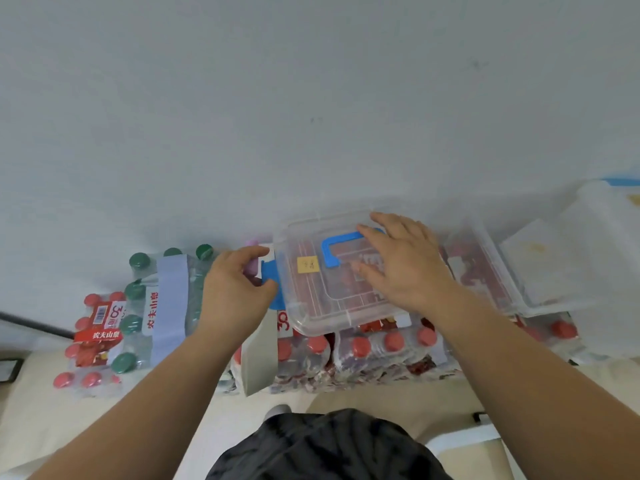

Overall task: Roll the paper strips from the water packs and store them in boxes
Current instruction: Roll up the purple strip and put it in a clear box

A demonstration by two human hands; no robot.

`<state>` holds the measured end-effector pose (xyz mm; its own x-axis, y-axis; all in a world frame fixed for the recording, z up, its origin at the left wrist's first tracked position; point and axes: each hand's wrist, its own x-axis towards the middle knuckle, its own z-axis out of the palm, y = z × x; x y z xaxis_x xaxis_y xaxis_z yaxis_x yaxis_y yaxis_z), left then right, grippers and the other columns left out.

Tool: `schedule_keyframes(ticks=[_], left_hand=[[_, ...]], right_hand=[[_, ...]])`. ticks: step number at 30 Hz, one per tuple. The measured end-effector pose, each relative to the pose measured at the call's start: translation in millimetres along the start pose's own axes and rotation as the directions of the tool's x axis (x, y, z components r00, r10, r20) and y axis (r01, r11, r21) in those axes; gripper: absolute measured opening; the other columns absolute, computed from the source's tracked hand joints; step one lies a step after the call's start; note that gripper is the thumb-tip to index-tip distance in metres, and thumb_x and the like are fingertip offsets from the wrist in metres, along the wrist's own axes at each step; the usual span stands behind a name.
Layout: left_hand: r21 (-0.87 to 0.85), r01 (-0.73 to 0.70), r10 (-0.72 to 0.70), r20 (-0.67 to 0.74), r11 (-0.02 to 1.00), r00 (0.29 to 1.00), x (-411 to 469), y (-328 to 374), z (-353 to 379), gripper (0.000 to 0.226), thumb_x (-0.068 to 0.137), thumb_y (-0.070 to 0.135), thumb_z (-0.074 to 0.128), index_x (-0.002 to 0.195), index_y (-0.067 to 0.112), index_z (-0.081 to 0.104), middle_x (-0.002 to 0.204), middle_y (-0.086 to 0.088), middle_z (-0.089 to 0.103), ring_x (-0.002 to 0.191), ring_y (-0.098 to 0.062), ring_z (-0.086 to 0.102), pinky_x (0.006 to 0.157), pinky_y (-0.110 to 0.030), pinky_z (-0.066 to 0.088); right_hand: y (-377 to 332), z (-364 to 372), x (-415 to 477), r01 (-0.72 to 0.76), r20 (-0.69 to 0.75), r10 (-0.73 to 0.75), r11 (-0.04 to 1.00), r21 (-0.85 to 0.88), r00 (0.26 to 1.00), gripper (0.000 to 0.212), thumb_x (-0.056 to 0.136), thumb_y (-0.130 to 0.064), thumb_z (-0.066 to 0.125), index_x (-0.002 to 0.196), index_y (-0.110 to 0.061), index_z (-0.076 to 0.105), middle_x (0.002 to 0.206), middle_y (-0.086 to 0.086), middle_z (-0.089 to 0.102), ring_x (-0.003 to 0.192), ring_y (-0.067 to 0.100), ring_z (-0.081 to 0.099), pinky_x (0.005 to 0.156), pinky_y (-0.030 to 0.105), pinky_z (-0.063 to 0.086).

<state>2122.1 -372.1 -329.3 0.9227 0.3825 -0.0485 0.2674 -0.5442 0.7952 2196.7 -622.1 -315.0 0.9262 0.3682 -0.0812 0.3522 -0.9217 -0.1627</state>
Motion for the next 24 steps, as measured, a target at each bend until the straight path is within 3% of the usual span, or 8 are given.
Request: schedule_keyframes(ticks=[3,5,8,14,18,20,24], left_hand=[[0.013,-0.070,0.071,-0.090,0.997,0.993,-1,2,-4,0.042,0.079,0.012,0.076,0.117,0.026,0.068,0.103,-0.002,0.058,0.081,0.001,0.059,0.073,-0.001,0.041],[0.044,-0.211,0.214,-0.092,0.977,0.973,-3,8,-4,0.043,0.078,0.021,0.081,0.118,0.026,0.068,0.102,0.001,0.057,0.089,-0.006,0.057,0.080,-0.005,0.042],[0.066,-0.331,0.331,0.019,0.941,0.944,-5,16,3,0.050,0.076,0.029,0.084,0.122,0.027,0.066,0.103,0.003,0.053,0.093,-0.002,0.054,0.084,-0.012,0.045],[0.068,-0.262,0.260,0.040,0.963,0.965,-3,24,4,0.041,0.090,0.049,0.058,0.127,0.032,0.063,0.110,0.007,0.052,0.099,0.005,0.052,0.080,-0.007,0.039],[0.073,-0.245,0.240,0.066,0.967,0.969,-3,28,0,0.042,0.092,0.050,0.052,0.129,0.033,0.061,0.112,0.008,0.052,0.101,0.006,0.051,0.079,-0.007,0.036],[0.072,-0.252,0.246,0.090,0.965,0.965,-3,29,0,0.046,0.091,0.052,0.052,0.132,0.031,0.060,0.113,0.007,0.052,0.101,0.001,0.053,0.082,-0.010,0.038],[0.083,-0.247,0.240,0.089,0.965,0.967,-4,32,1,0.046,0.092,0.049,0.056,0.134,0.030,0.058,0.115,0.007,0.051,0.099,-0.004,0.053,0.083,-0.015,0.038]], right_hand=[[-4,-6,9,0.007,-0.036,-0.008,0.999,-0.033,0.999,0.051,0.098,-0.056,0.039,0.142,-0.035,0.051,0.156,-0.003,0.037,0.140,0.026,0.035,0.113,0.051,0.026],[-8,-5,14,-0.012,-0.080,0.011,1.000,-0.012,0.997,0.039,0.097,-0.050,0.049,0.131,-0.033,0.059,0.148,-0.002,0.043,0.133,0.027,0.040,0.108,0.052,0.029],[-14,-1,18,-0.072,-0.088,0.077,0.996,0.057,0.993,0.032,0.093,-0.050,0.056,0.117,-0.030,0.059,0.135,-0.002,0.044,0.127,0.026,0.040,0.110,0.051,0.028],[-16,-6,14,-0.011,-0.085,0.020,0.994,0.109,0.996,0.020,0.096,-0.044,0.053,0.105,-0.027,0.056,0.126,-0.002,0.047,0.123,0.027,0.043,0.110,0.061,0.029],[-5,-18,12,-0.011,0.130,-0.017,0.976,0.215,0.991,0.022,0.094,-0.058,0.038,0.091,-0.038,0.047,0.132,-0.010,0.046,0.134,0.023,0.035,0.112,0.068,0.027],[0,-24,11,-0.036,0.146,-0.003,0.963,0.267,0.989,0.028,0.091,-0.061,0.031,0.088,-0.039,0.047,0.118,-0.014,0.046,0.128,0.022,0.040,0.109,0.064,0.033],[-3,-30,2,-0.086,0.068,0.069,0.952,0.294,0.995,0.021,0.104,-0.040,0.038,0.090,-0.029,0.048,0.103,-0.008,0.046,0.109,0.026,0.049,0.096,0.049,0.045]])
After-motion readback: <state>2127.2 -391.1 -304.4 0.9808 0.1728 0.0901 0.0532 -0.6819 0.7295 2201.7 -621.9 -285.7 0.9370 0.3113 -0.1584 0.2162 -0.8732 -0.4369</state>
